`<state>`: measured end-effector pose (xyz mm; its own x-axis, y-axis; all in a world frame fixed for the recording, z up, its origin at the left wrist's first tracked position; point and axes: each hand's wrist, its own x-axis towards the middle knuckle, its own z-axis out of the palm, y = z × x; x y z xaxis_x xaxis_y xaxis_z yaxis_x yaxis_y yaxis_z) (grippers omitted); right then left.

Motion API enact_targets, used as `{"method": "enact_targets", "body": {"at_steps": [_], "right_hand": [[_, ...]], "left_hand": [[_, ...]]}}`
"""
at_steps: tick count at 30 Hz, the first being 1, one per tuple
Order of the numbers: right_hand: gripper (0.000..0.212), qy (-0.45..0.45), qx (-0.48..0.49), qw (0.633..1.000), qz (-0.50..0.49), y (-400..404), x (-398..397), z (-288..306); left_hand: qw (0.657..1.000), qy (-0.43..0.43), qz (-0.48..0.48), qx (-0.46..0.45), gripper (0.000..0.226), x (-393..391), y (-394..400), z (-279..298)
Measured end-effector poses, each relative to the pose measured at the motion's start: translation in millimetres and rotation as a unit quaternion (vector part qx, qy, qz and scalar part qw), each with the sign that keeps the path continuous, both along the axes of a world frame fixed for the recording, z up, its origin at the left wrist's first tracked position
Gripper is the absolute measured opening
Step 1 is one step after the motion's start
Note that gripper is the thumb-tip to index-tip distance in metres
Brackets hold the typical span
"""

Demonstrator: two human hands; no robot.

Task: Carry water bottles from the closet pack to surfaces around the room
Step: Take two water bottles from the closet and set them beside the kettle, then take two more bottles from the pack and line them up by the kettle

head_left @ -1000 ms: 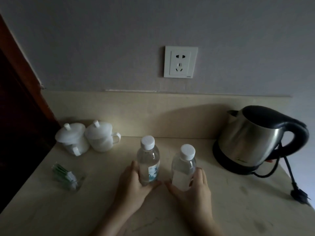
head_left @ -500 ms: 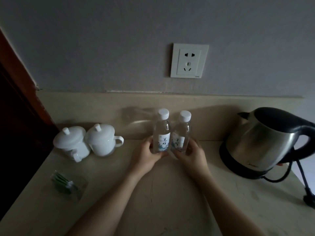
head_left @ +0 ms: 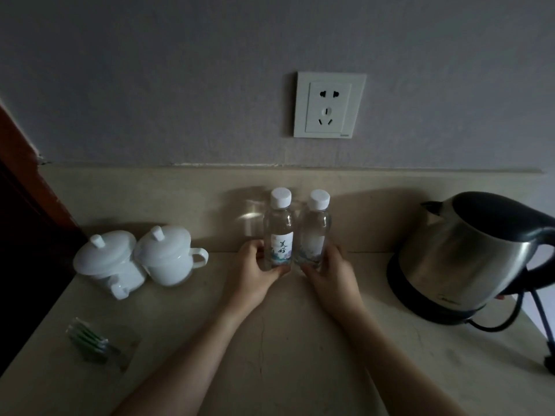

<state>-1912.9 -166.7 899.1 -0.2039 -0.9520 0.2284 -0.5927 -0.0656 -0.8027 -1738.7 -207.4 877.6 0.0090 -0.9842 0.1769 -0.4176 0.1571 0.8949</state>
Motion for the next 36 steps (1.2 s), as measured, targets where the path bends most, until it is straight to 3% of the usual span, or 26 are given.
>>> {"method": "enact_targets", "body": {"at_steps": [9, 13, 17, 19, 22, 25, 31, 36], "right_hand": [[0.053, 0.001, 0.003, 1.0, 0.016, 0.0, 1.0, -7.5], [0.062, -0.077, 0.003, 0.996, 0.035, -0.7, 2.2, -3.3], [0.085, -0.14, -0.036, 0.989, -0.004, 19.4, 3.0, 3.1], [0.065, -0.148, -0.127, 0.981, -0.017, 36.6, 15.1, 16.4], [0.036, -0.197, -0.184, 0.959, 0.094, 61.3, 68.3, 55.4], [0.026, -0.197, -0.2, 0.929, 0.242, 91.9, 147.1, 96.3], [0.018, -0.199, -0.191, 0.847, 0.454, 181.5, 331.7, 135.5], [0.028, -0.156, -0.124, 0.782, 0.591, 264.3, 481.0, 142.7]], "left_hand": [[1.0, 0.006, -0.002, 0.013, 0.052, -1.6, 2.0, 2.9], [0.999, -0.027, 0.022, 0.023, 0.057, -4.6, 15.4, 10.3], [0.987, -0.115, 0.108, -0.027, 0.085, -6.3, 61.8, 29.9], [0.971, -0.143, 0.148, -0.124, 0.066, 2.9, 94.2, 45.3], [0.921, -0.182, 0.201, -0.281, 0.023, 39.8, 142.7, 83.7], [0.871, -0.211, 0.279, -0.346, 0.011, 103.8, 192.1, 125.5], [0.84, -0.178, 0.441, -0.262, 0.019, 278.9, 323.7, 171.5], [0.801, -0.131, 0.557, -0.174, 0.016, 414.4, 437.6, 157.9]]}}
